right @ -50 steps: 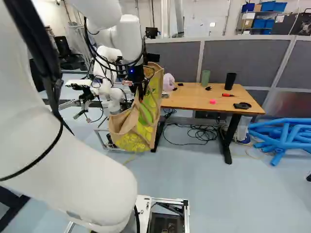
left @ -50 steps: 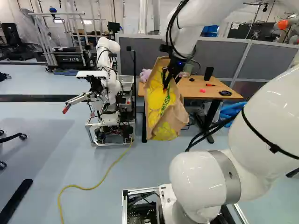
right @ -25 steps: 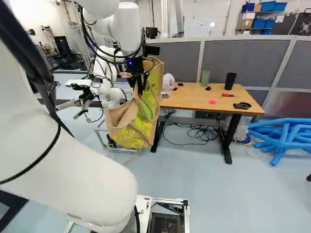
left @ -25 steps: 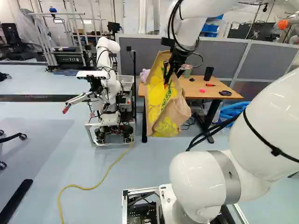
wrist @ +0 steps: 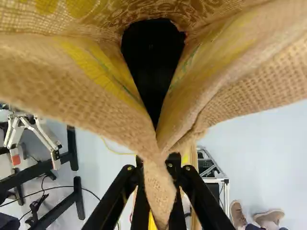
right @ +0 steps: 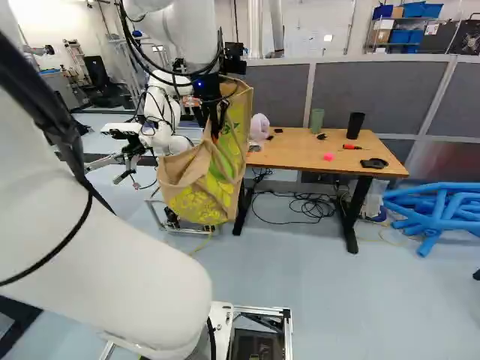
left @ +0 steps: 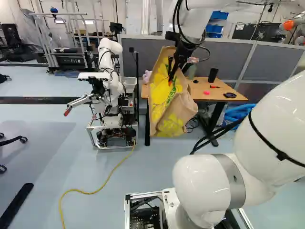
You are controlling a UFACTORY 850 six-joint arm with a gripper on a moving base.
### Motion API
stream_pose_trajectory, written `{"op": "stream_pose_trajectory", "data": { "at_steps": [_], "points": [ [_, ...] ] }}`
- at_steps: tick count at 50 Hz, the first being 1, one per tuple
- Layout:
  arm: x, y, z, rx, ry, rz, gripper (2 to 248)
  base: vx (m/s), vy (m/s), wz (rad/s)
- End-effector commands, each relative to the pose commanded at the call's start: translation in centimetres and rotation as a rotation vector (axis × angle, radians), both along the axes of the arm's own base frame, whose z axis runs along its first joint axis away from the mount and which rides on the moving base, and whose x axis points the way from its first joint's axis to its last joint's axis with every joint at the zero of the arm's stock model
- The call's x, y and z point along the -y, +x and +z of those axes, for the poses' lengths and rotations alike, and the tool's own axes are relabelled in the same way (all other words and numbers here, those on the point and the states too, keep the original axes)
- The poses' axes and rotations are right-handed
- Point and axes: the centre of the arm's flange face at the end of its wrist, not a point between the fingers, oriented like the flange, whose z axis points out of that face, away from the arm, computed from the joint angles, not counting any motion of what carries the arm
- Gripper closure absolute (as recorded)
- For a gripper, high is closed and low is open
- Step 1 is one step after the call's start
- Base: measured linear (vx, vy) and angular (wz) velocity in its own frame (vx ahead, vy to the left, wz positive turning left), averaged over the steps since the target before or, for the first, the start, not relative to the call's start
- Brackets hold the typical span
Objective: Pick up the bag on the ground and place it on the table
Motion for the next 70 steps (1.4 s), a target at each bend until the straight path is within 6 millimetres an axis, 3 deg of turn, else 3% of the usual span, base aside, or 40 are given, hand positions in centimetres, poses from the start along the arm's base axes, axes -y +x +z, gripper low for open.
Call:
{"op": "stream_pose_trajectory", "data": {
  "at_steps": [70],
  "points": [
    [0.6,-0.6,9.4,-0.037,0.014,0.02,217,0.0,0.0,0.0]
  ]
}}
